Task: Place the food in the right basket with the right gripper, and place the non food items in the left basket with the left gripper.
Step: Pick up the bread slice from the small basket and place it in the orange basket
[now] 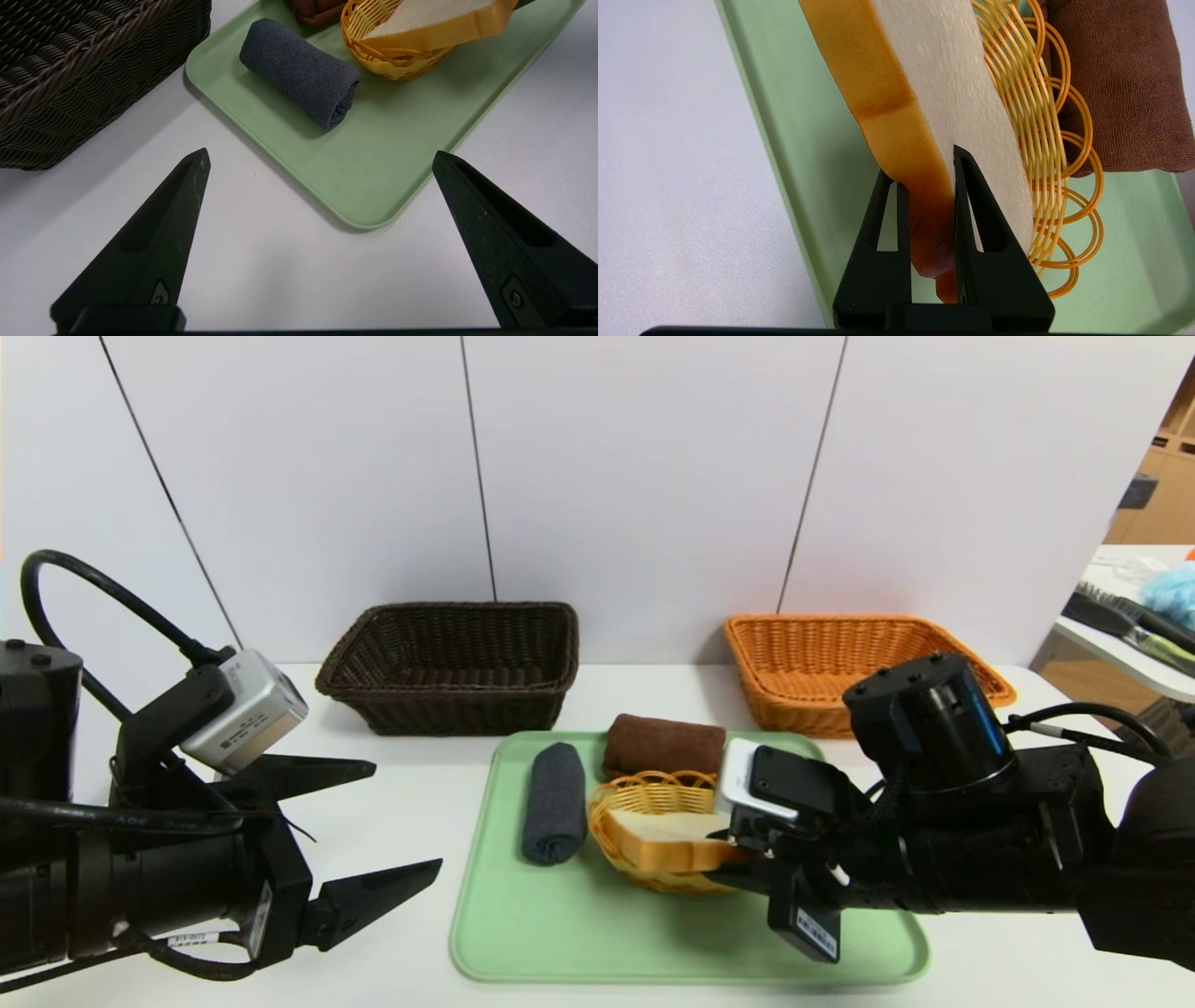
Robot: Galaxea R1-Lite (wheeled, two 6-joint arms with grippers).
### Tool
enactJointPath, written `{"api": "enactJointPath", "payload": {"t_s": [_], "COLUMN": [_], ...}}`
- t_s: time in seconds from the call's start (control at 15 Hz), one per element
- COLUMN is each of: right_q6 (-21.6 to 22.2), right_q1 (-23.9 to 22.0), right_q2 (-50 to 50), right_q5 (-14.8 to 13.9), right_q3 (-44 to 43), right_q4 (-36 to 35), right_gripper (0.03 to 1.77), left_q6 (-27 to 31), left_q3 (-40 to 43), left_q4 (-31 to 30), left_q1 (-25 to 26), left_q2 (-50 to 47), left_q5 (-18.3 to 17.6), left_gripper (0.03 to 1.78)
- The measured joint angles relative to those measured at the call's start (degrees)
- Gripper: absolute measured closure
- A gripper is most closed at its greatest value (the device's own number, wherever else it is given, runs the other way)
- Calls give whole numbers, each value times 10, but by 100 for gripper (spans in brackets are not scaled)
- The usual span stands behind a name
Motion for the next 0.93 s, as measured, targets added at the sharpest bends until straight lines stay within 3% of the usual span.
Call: {"api": "enactJointPath", "payload": {"t_s": [0.93], "right_q6": [-5], "right_q1": [10], "right_q2": [-22], "right_q5": [-2], "right_q3": [5], "right_q4": [0], "right_gripper": [151], "left_q6": [1], "left_q3": [2], "left_q4": [0], "left_q1": [0], "left_q2": [-1], "left_q5": [-1], "left_gripper": [12]}}
